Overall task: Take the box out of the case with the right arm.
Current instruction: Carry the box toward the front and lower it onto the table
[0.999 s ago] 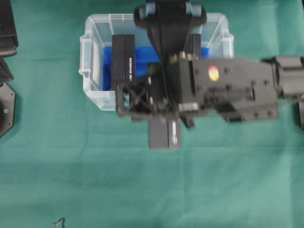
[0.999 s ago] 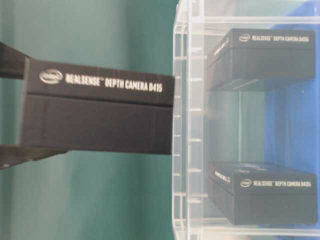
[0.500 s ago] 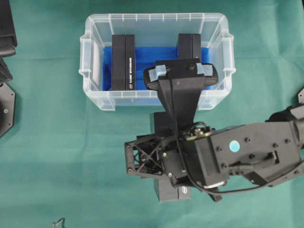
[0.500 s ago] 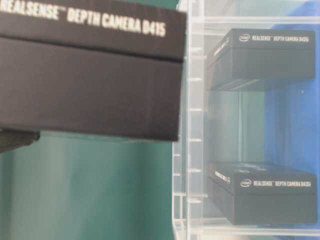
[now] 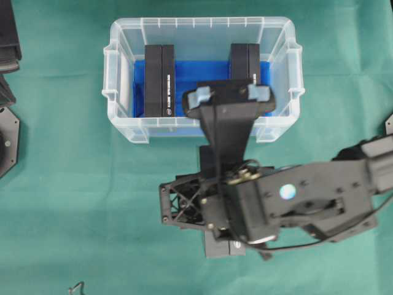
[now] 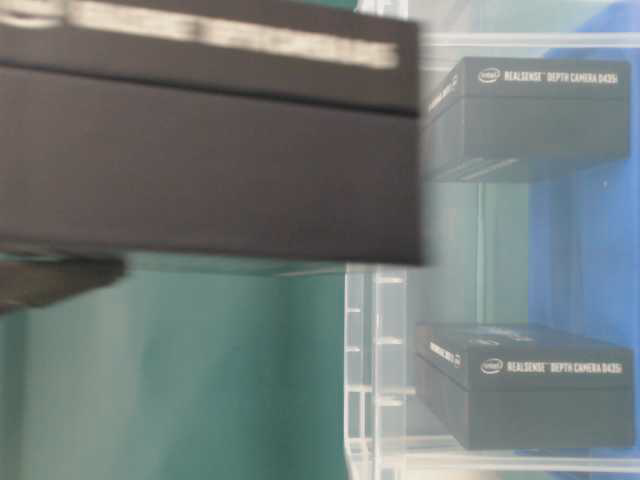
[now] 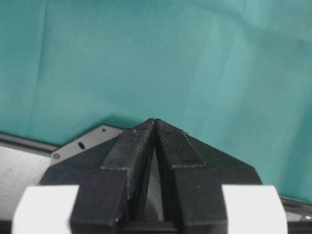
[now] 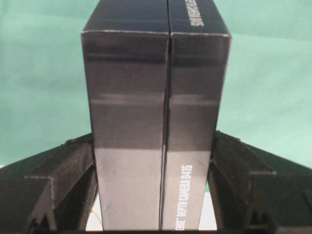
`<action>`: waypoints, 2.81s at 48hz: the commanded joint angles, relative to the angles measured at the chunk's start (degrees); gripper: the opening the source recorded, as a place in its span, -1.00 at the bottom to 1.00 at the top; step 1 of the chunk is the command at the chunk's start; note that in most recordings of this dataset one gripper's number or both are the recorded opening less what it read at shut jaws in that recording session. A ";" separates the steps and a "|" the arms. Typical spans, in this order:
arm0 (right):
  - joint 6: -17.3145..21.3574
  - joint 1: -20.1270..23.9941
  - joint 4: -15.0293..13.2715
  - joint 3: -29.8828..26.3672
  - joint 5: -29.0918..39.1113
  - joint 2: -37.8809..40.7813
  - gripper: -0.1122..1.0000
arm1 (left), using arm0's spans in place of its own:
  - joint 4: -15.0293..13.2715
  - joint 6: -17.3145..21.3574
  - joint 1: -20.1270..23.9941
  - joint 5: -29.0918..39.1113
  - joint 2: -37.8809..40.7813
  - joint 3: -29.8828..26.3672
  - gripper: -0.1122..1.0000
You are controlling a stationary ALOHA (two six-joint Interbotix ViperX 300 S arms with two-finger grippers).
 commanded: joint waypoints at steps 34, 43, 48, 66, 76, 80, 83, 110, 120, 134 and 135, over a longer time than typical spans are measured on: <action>3.87 -0.79 4.13 22.24 -28.12 0.26 0.47 | -0.09 -0.09 0.18 -0.53 -0.09 -1.14 -0.60; 6.06 -0.79 5.19 27.42 -34.10 0.26 0.47 | -0.09 -0.09 0.18 -0.62 0.00 -1.14 -0.60; 6.33 -0.79 5.54 29.09 -35.95 0.26 0.47 | 0.00 -0.09 0.18 -0.62 0.00 -1.14 -0.60; 6.33 -1.23 5.54 29.71 -36.39 0.26 0.47 | 0.00 -0.09 0.18 -0.70 0.00 -1.14 -0.60; 6.33 -1.23 5.36 29.71 -35.07 0.26 0.84 | 0.00 -0.09 0.18 -0.70 -0.09 -1.05 -0.60; 6.33 -1.23 5.36 29.62 -34.98 0.26 0.94 | 0.00 -0.09 0.18 -0.70 -0.09 -1.05 -0.60; 6.33 -1.32 5.27 29.62 -34.98 0.26 0.93 | 0.00 -0.09 0.18 -0.70 -0.18 -1.05 -0.60; 6.24 -1.67 3.43 24.52 -27.51 -4.48 0.91 | 0.09 -0.09 0.18 -0.70 -0.18 -1.05 -0.60; 5.80 -2.02 0.53 16.52 -16.44 -6.42 0.91 | 0.09 -0.09 0.18 -0.70 -0.18 -1.14 -0.60; 2.20 -2.37 -0.97 9.67 -8.70 -5.89 0.91 | 0.09 -0.09 0.18 -0.70 -0.18 -1.05 -0.60; 2.11 -2.37 -0.97 9.76 -8.70 -5.89 0.91 | 0.00 -0.09 0.18 -0.70 -0.18 -1.05 -0.60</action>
